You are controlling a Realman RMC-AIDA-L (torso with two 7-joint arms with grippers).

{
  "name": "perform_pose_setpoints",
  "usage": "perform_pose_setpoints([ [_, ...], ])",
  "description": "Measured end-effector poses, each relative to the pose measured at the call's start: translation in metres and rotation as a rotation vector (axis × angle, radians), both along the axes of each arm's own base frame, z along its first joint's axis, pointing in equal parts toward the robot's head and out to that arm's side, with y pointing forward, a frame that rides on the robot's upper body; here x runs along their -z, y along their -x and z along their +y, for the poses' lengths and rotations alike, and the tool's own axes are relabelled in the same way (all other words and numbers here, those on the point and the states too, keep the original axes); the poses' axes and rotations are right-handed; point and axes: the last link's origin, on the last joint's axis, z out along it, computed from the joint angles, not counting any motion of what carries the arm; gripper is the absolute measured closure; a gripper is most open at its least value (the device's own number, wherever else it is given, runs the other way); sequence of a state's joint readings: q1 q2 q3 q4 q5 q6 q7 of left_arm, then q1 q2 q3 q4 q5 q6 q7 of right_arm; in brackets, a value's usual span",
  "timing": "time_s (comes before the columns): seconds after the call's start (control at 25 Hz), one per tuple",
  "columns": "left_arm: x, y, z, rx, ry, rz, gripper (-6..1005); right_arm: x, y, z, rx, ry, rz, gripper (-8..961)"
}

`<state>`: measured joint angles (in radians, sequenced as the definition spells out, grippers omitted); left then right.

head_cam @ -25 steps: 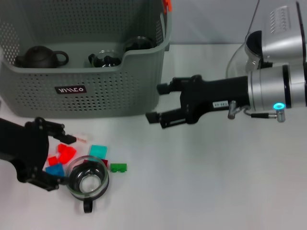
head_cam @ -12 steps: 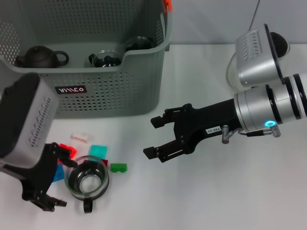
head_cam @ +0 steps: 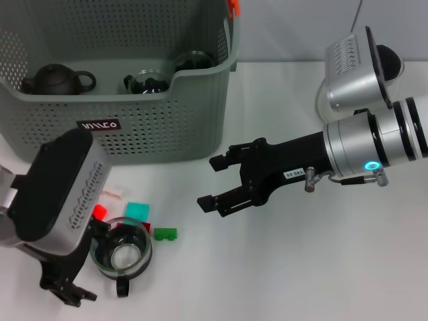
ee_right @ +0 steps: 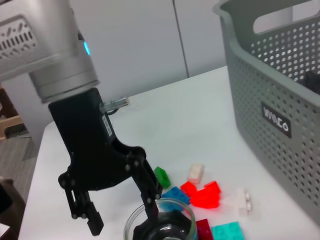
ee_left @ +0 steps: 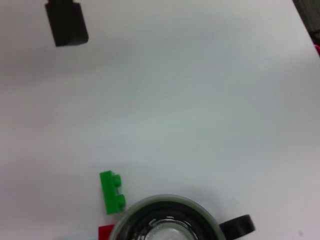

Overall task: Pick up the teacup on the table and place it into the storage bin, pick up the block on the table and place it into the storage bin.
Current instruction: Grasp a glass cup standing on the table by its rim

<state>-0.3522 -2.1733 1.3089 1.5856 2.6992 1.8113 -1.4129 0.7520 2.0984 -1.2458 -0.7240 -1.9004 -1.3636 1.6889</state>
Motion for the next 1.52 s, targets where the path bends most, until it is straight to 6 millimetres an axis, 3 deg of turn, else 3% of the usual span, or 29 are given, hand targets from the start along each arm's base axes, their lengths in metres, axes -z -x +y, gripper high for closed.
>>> perform_pose_setpoints([
  [0.36, 0.020, 0.006, 0.002, 0.039, 0.032, 0.081, 175, -0.001, -0.001, 0.002, 0.016, -0.017, 0.010, 42],
  [0.88, 0.020, 0.010, 0.011, -0.002, 0.027, 0.101, 229, -0.003, -0.001, 0.004, 0.033, -0.028, 0.032, 43],
  [1.28, 0.022, 0.009, 0.010, -0.004, 0.033, 0.098, 702, -0.005, 0.001, 0.005, 0.033, -0.033, 0.042, 43],
  [1.52, 0.022, 0.007, 0.011, 0.000, 0.031, 0.091, 826, -0.005, 0.001, 0.005, 0.032, -0.033, 0.043, 44],
])
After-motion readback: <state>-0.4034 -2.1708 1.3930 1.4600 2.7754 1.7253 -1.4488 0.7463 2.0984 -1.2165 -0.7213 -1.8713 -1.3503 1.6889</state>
